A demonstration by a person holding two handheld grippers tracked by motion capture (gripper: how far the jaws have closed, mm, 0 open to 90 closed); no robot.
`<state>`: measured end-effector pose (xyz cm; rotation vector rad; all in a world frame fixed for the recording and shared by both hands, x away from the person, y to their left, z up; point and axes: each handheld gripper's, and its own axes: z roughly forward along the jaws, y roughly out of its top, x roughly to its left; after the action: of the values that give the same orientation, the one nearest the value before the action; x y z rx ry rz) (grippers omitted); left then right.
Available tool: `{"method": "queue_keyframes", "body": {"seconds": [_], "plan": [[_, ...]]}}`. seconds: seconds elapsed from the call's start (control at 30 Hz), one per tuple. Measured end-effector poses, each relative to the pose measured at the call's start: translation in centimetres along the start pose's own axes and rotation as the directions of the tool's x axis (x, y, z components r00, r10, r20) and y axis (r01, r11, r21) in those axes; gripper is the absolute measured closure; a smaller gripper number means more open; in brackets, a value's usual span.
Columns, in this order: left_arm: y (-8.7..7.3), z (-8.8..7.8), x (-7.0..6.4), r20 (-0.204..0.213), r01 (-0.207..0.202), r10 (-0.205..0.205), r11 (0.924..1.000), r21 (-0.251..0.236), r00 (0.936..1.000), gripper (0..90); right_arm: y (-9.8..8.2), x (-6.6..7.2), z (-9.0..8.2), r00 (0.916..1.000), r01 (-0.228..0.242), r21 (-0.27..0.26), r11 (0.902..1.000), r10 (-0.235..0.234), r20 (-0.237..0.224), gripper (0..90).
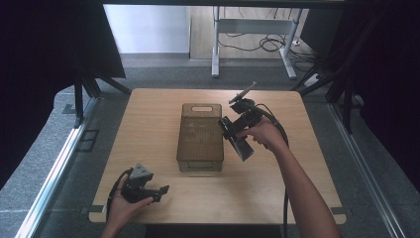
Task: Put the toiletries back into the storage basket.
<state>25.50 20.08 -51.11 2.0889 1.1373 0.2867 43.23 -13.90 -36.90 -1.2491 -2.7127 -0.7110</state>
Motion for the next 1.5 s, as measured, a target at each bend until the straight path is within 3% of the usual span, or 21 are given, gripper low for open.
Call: {"method": "queue_keyframes", "body": {"seconds": [0.57, 0.87, 1.5], "plan": [[0.0, -0.1, 0.2, 0.000, 0.000, 0.000, 1.0000, -0.002, 1.0000, 21.2, 2.9, 0.8, 0.3, 0.9998, -0.017, -0.001, 0.9998, 0.017, -0.014, 48.6], [0.0, -0.1, 0.1, 0.002, 0.003, -0.003, 1.0000, -0.001, 1.0000, 21.2, 3.8, 1.1, 1.3, 0.9996, -0.017, 0.008, 0.9998, 0.017, -0.023, 48.7], [-0.1, -0.1, 0.2, 0.004, 0.004, -0.004, 1.0000, 0.000, 1.0000, 21.2, 5.5, 1.3, 2.7, 0.9964, -0.070, 0.009, 0.9975, 0.070, -0.047, 48.7]]}}
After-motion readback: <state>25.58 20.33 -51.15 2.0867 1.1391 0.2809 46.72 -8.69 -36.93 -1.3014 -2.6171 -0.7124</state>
